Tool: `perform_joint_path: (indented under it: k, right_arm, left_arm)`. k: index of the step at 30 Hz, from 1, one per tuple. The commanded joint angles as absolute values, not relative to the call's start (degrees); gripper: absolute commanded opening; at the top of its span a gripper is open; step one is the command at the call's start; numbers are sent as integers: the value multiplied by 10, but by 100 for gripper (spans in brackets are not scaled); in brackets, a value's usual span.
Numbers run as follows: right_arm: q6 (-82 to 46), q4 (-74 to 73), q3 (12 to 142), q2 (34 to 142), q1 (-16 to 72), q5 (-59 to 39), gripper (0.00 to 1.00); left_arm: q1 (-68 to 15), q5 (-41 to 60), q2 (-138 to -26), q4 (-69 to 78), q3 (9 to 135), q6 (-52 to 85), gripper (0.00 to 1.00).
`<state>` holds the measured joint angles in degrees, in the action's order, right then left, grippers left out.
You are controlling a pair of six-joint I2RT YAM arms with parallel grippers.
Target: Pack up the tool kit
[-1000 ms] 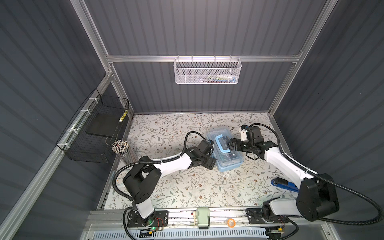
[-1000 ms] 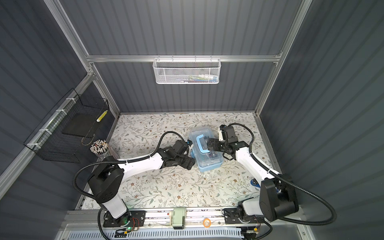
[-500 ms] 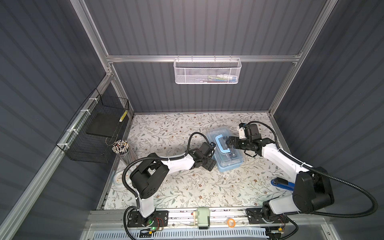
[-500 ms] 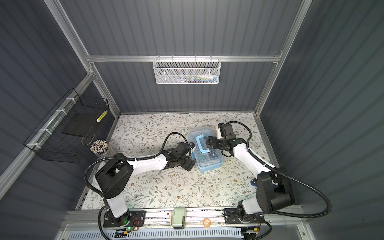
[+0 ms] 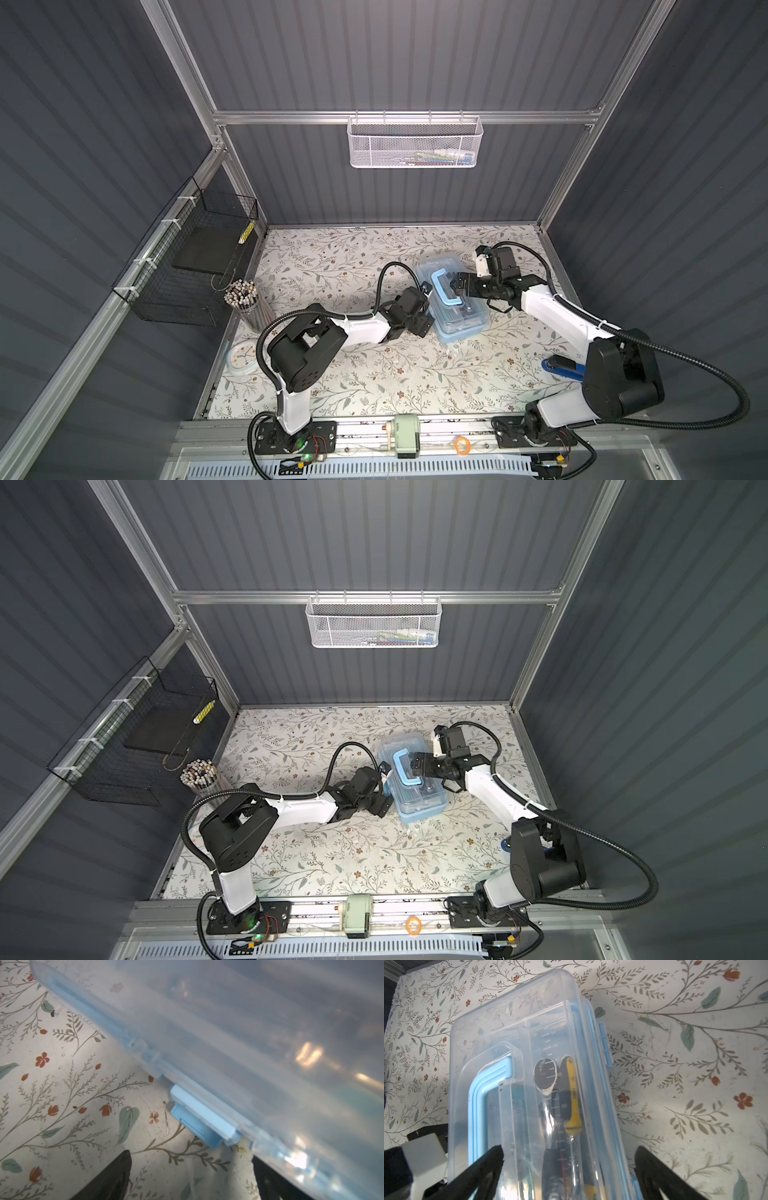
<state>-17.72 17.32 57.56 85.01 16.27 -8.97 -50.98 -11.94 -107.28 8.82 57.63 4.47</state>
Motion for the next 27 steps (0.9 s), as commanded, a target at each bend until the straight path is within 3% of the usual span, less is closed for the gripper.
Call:
perform_joint_path:
  k: [1, 27]
  right_arm:
    - [-169, 171, 589, 856, 166, -91, 99]
    - [-176, 178, 595, 870, 166, -90, 99]
  left_arm:
    - [-513, -132, -1074, 140, 539, 32, 93]
    - [-513, -174, -1121, 419, 440, 57, 100]
